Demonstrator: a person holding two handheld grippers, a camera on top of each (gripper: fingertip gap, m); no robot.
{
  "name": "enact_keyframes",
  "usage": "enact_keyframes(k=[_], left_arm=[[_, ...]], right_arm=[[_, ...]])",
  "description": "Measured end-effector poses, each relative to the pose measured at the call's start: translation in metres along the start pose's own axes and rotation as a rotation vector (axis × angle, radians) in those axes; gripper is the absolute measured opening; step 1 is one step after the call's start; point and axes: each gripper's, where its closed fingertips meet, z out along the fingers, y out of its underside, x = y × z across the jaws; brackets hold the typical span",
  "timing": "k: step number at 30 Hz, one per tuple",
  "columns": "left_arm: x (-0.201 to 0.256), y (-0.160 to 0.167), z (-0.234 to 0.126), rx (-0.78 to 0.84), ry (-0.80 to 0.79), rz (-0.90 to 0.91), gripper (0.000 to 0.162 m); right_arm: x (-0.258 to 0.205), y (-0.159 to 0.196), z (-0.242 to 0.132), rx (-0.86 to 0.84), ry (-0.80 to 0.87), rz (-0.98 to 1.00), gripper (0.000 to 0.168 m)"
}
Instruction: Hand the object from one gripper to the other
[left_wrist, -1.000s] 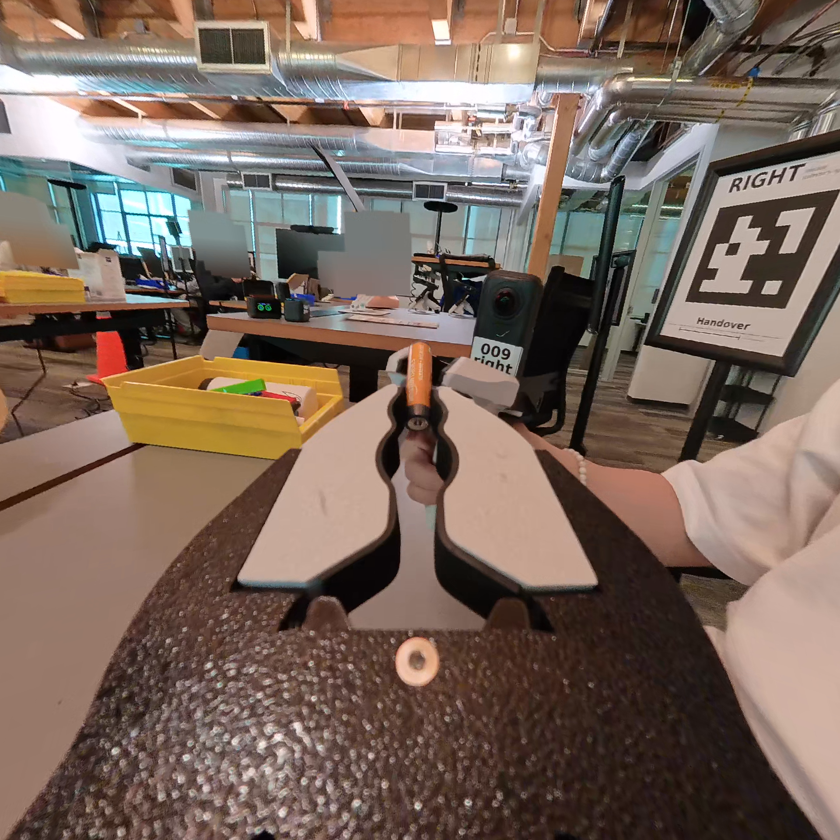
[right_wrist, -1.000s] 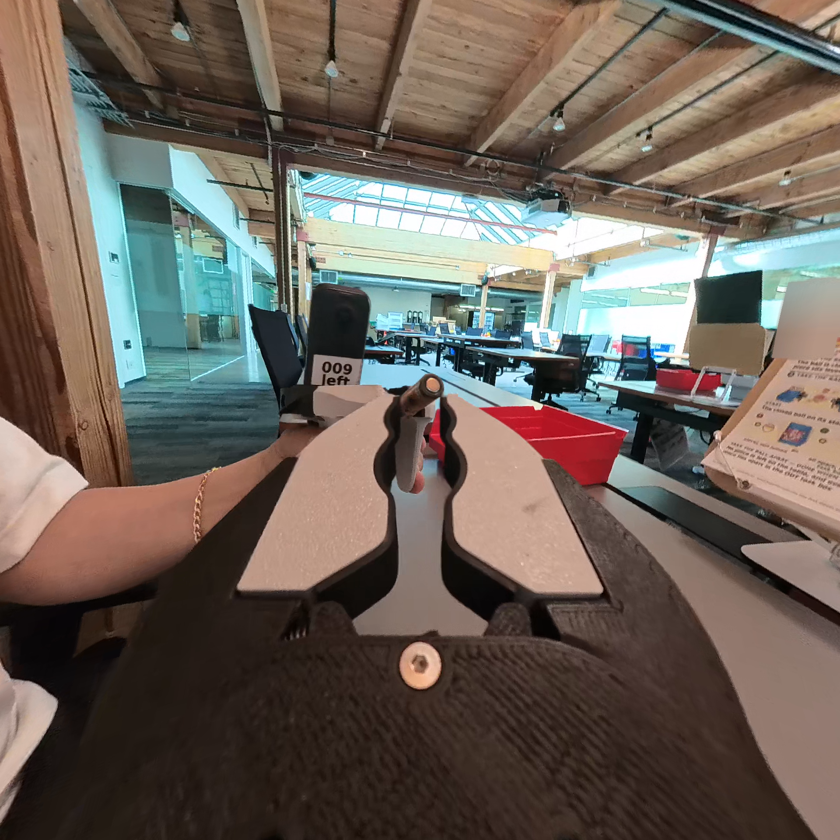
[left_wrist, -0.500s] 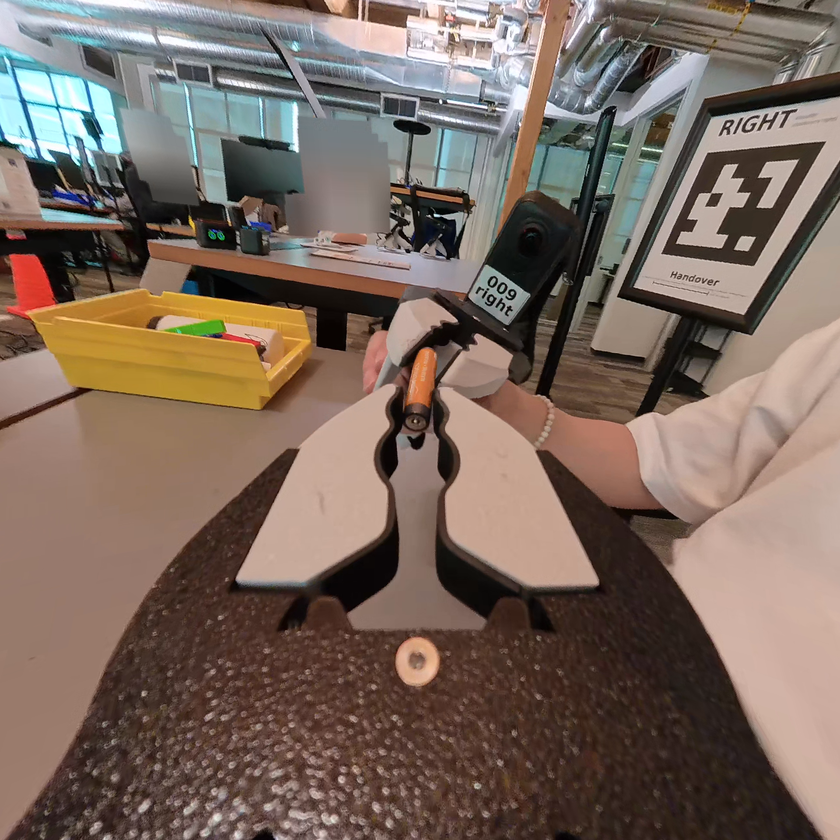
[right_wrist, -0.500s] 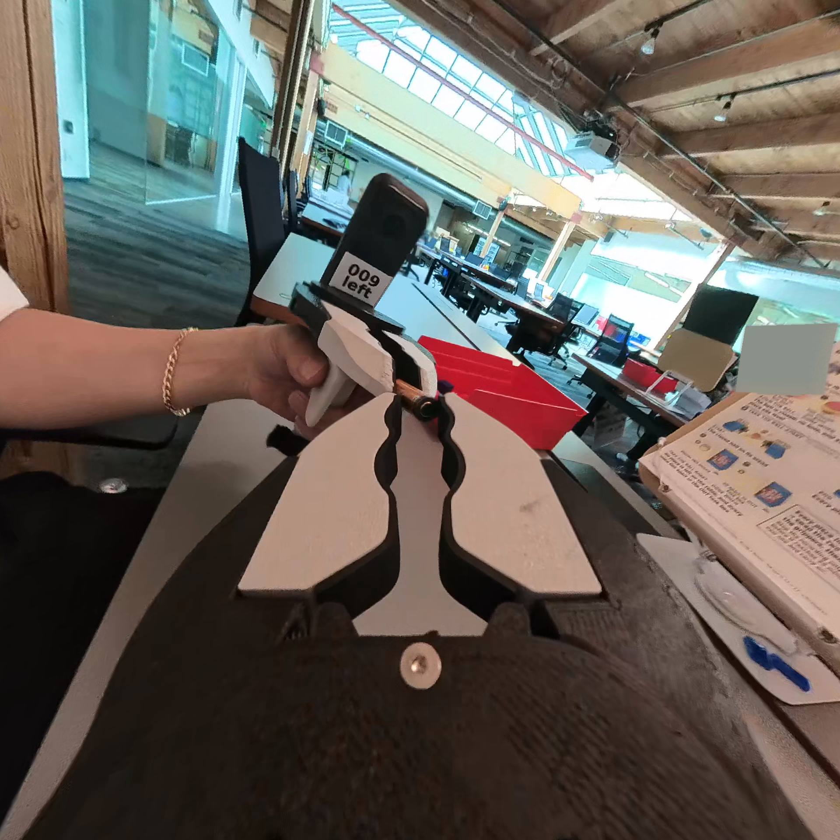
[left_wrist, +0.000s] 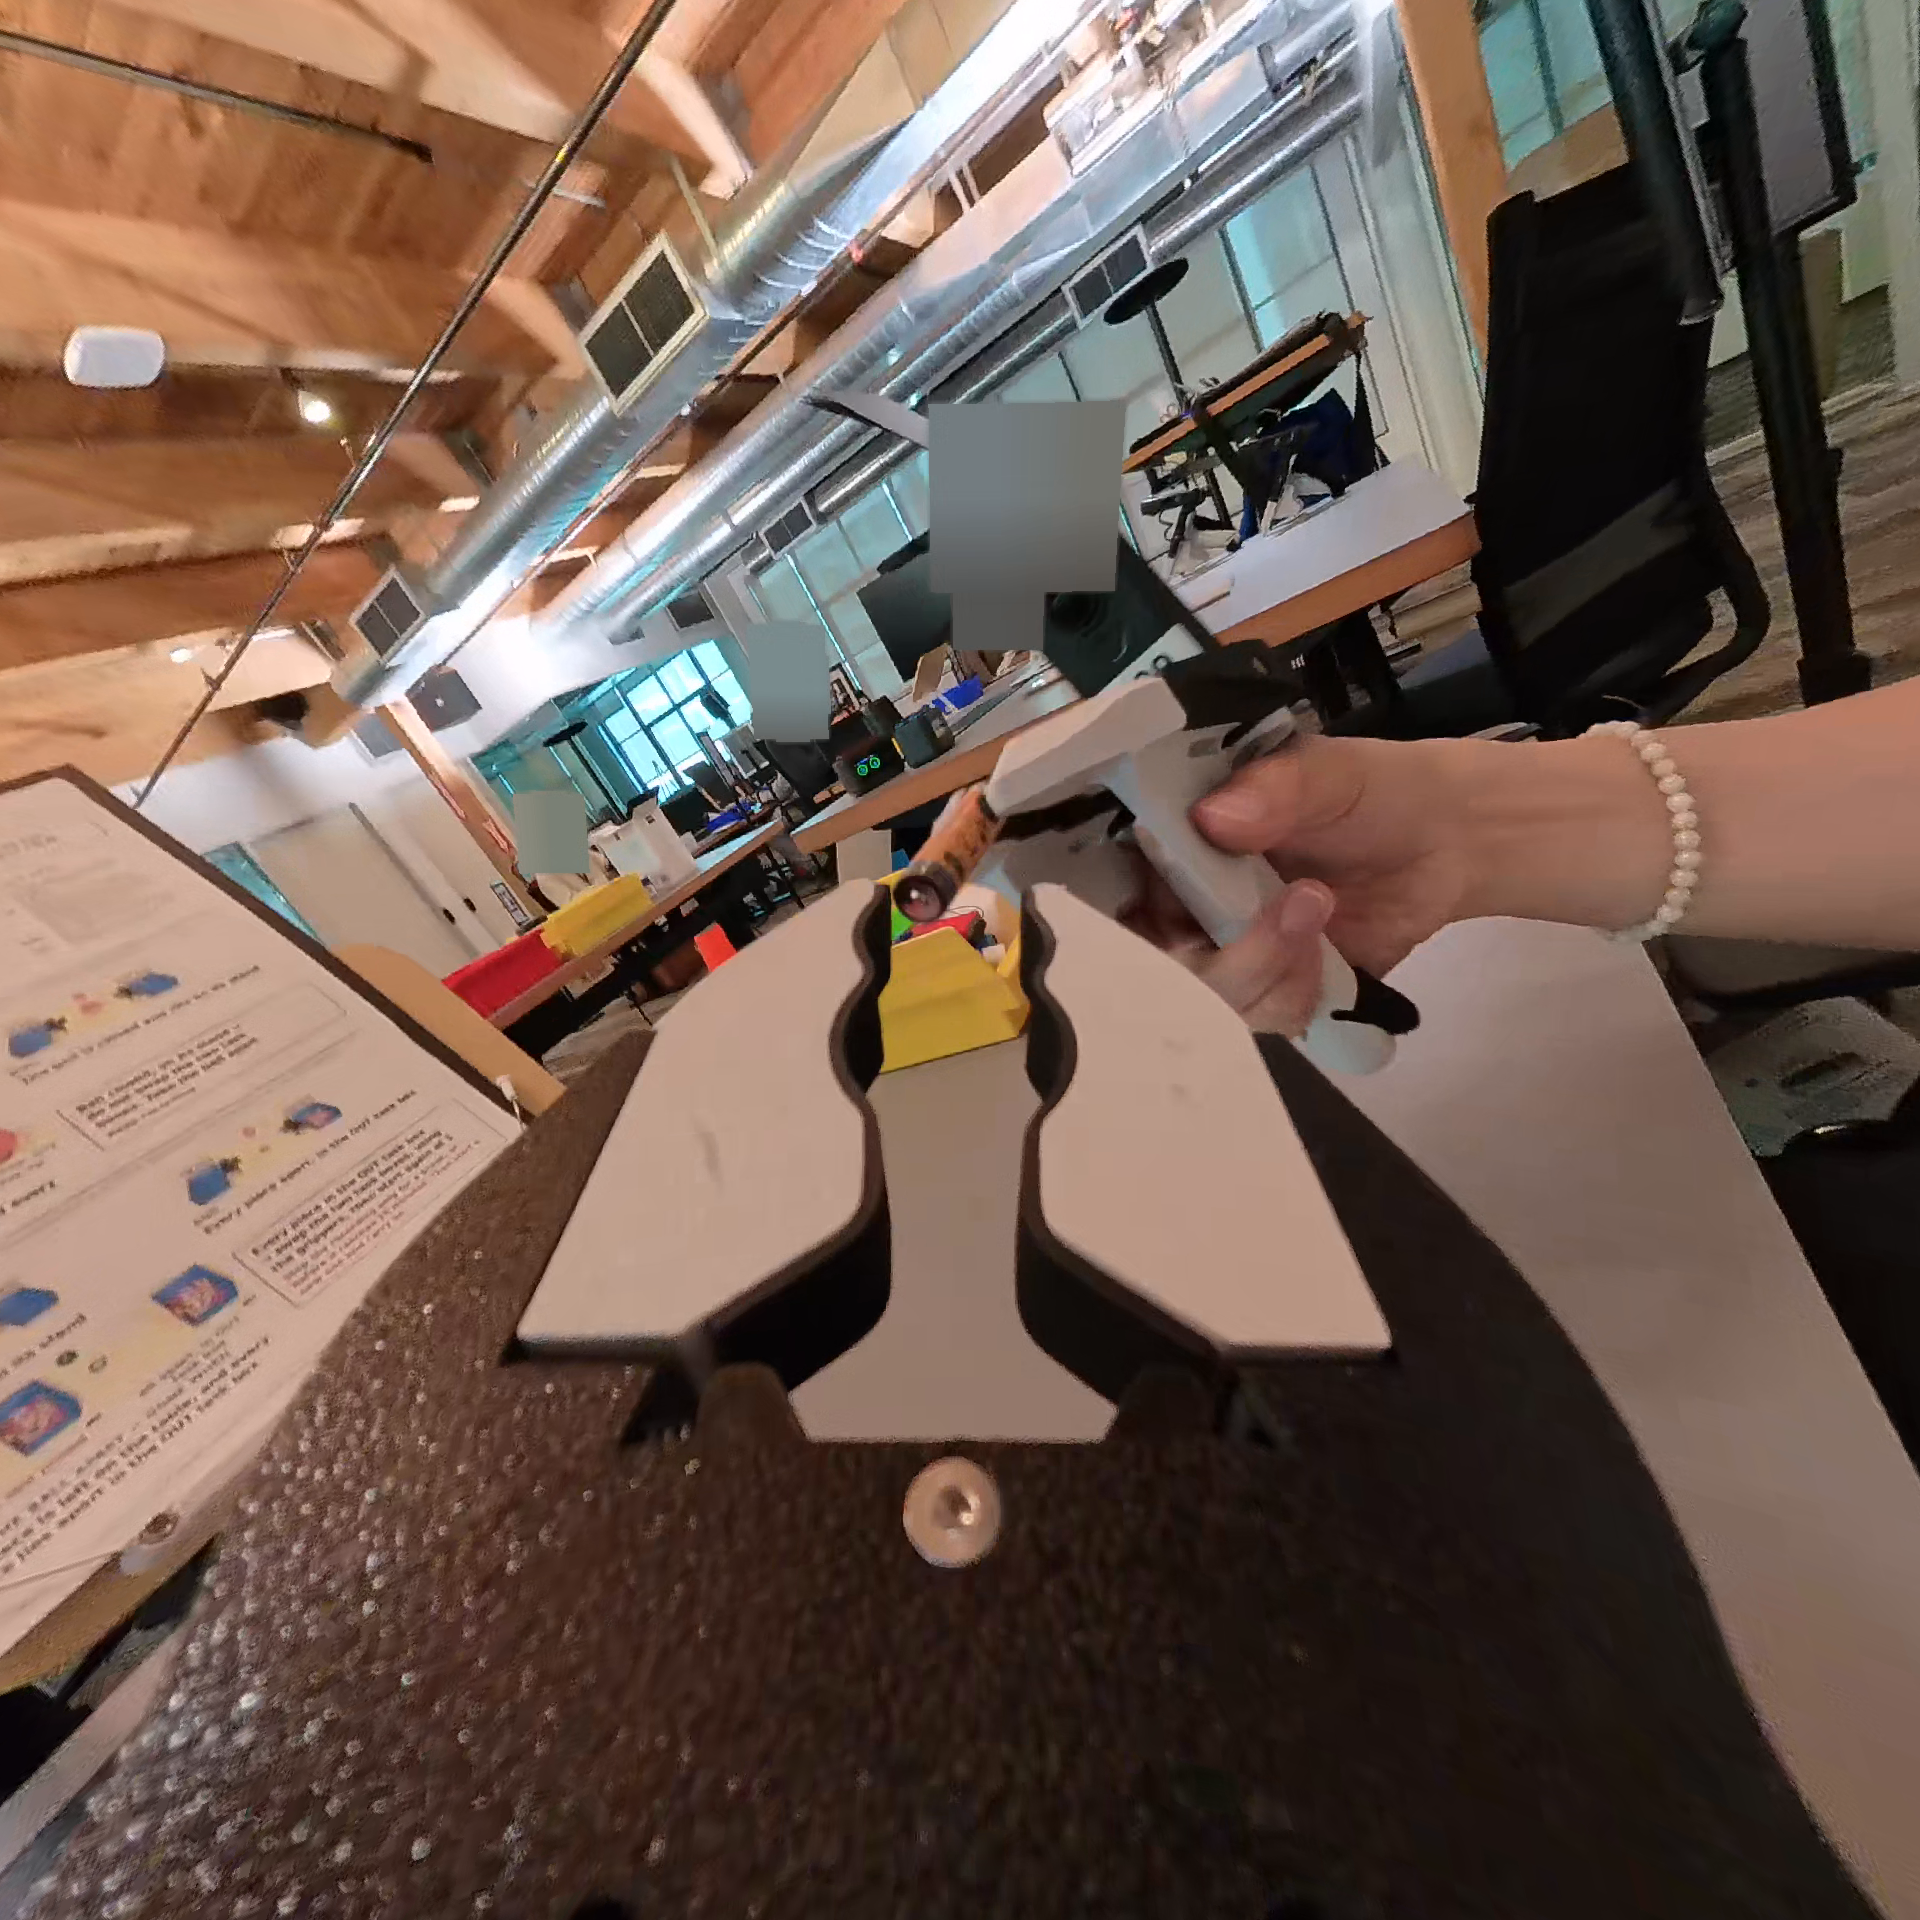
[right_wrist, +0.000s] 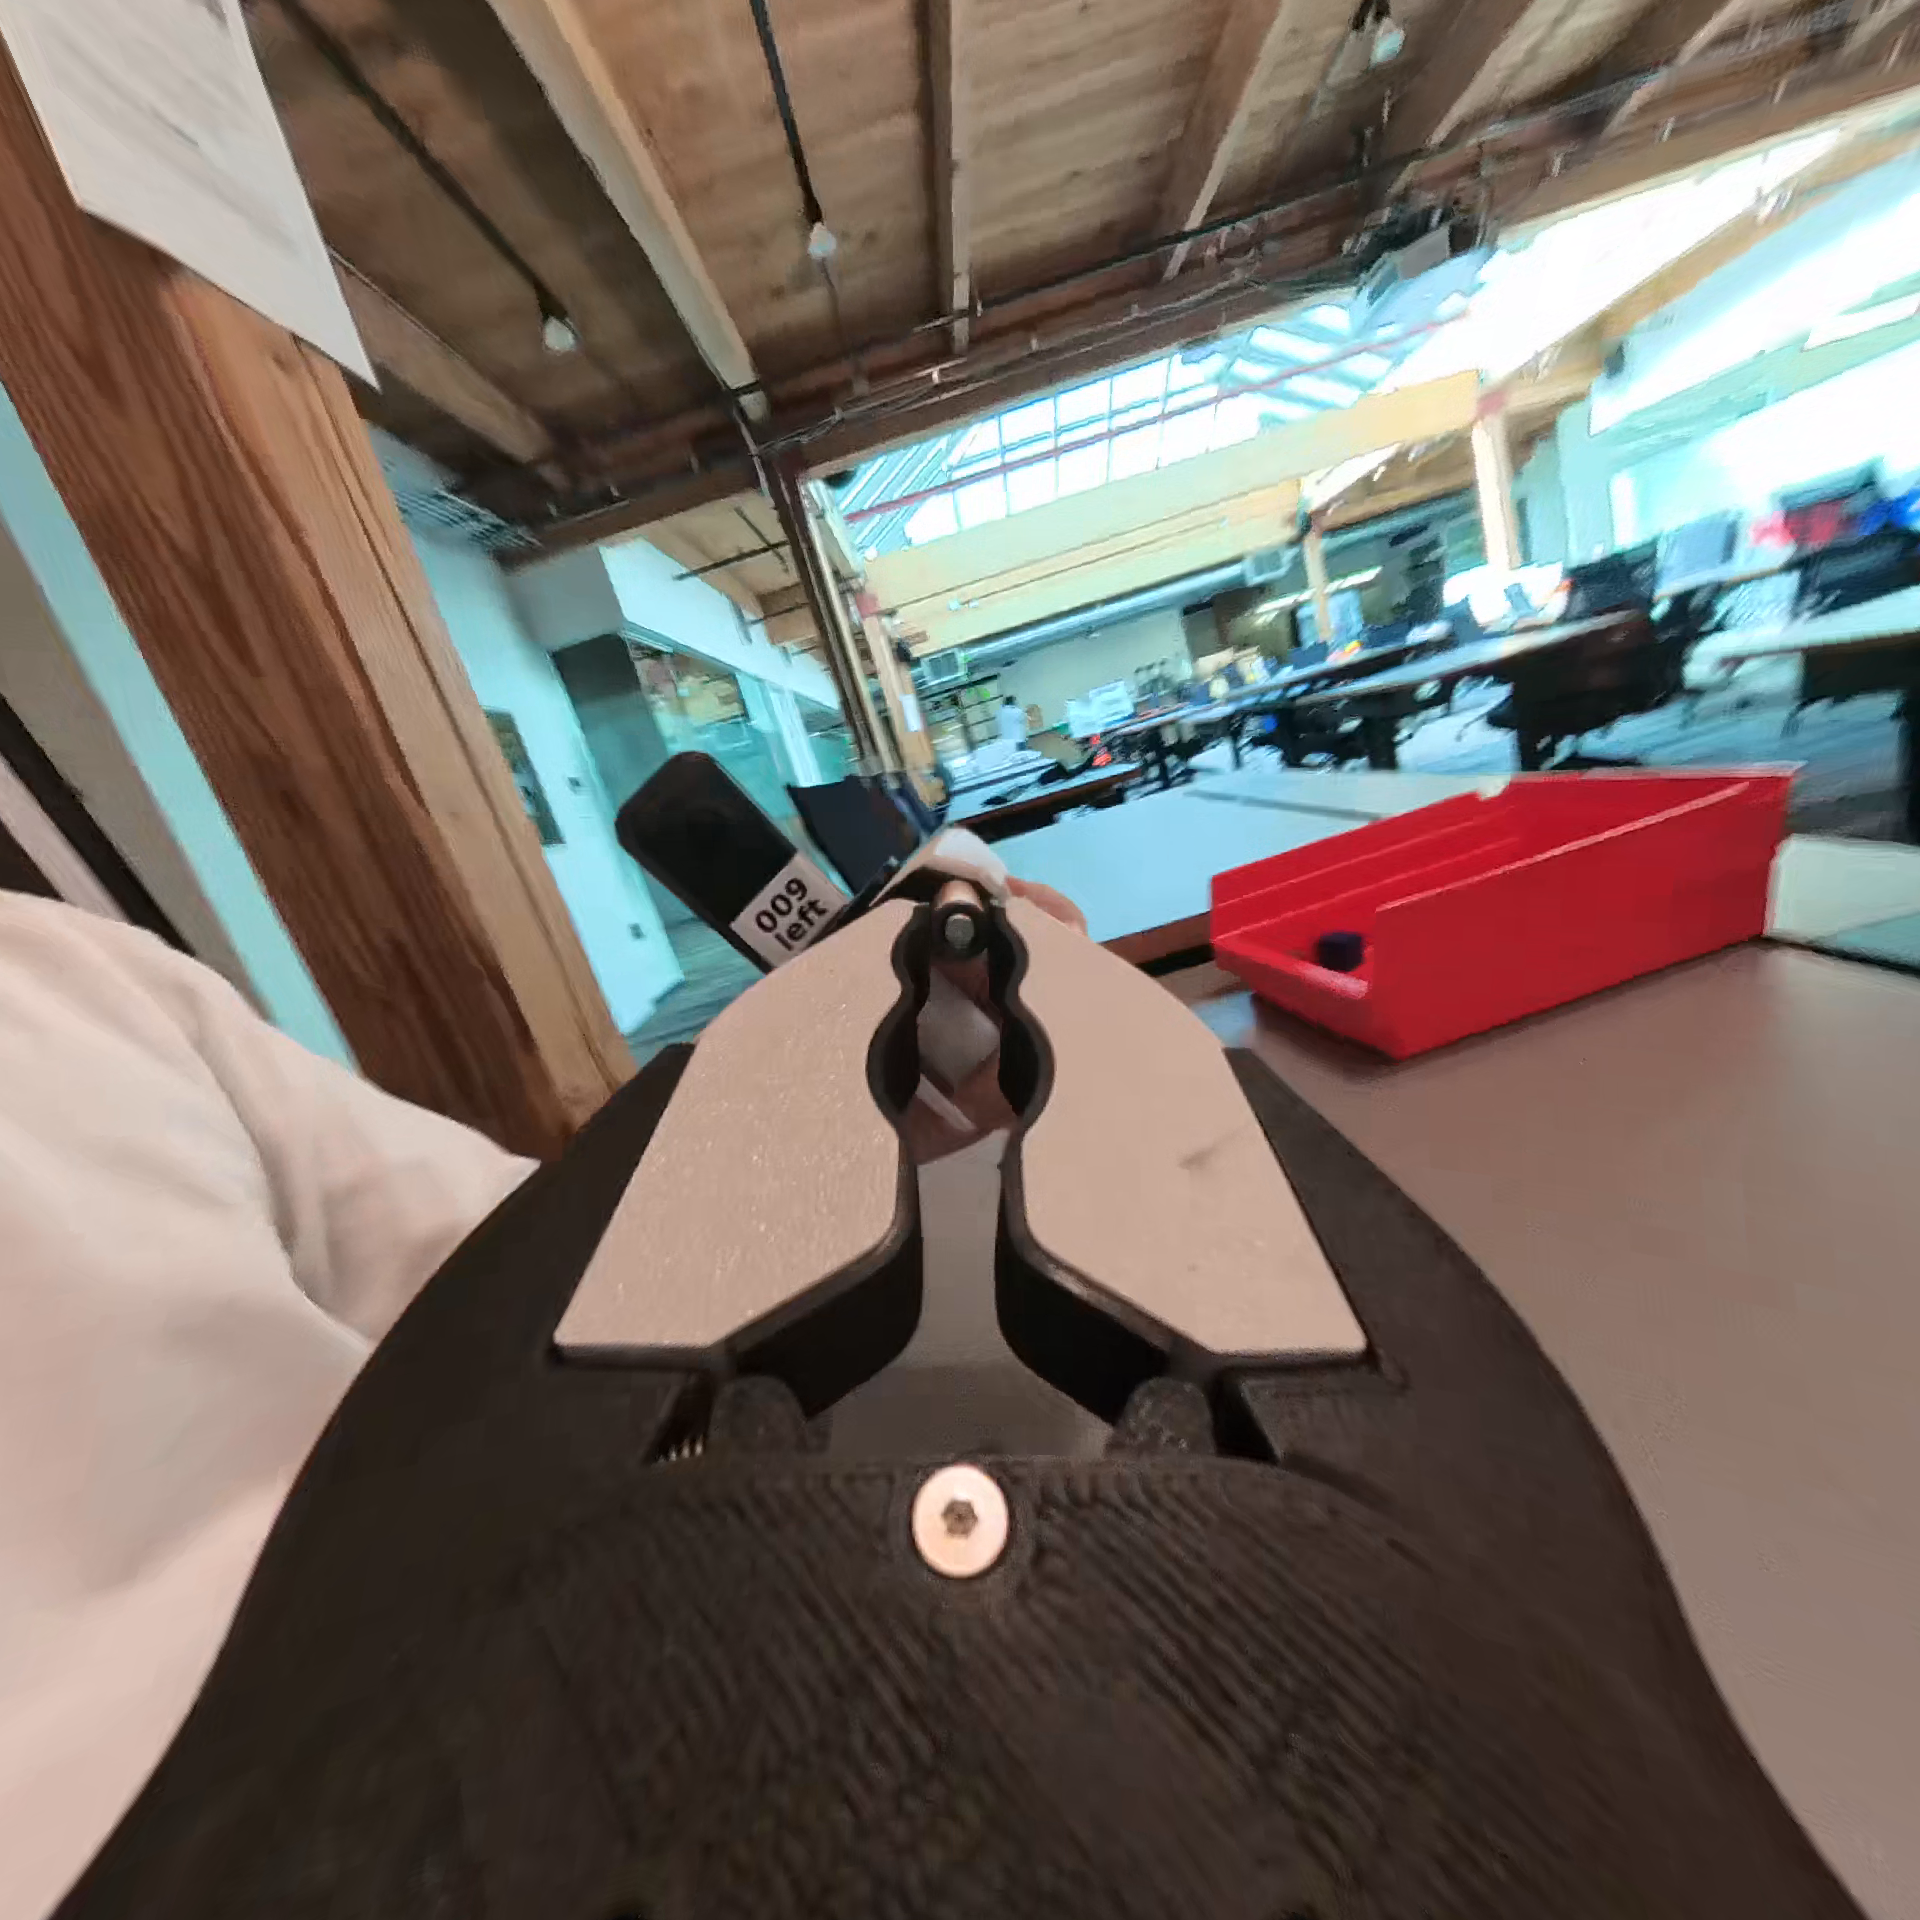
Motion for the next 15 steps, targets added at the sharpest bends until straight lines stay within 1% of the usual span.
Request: enact_keyframes(k=[3,4,8,11,13,15], left_arm=[[0.001,0.0,0.0,-0.003,-0.009,0.057,0.017],[0.002,0.002,0.0,-0.011,-0.007,0.075,0.013],[0.004,0.004,-0.001,-0.02,0.031,0.037,0.011],[0.004,0.009,0.002,-0.069,0.055,-0.075,0.01],[0.006,0.011,0.002,-0.106,0.096,-0.188,0.01],[0.009,0.013,0.001,-0.157,0.156,-0.341,0.01]], right_arm=[[-0.001,0.006,0.001,-0.007,-0.042,0.077,0.01],[-0.002,0.01,0.002,-0.031,-0.048,0.082,0.01],[-0.005,0.011,0.004,-0.048,-0.046,0.014,0.01],[0.001,0.011,0.0,-0.074,0.029,-0.169,0.012],[0.006,0.018,-0.004,-0.147,0.085,-0.363,0.014],[0.008,0.025,-0.009,-0.244,0.124,-0.584,0.024]])
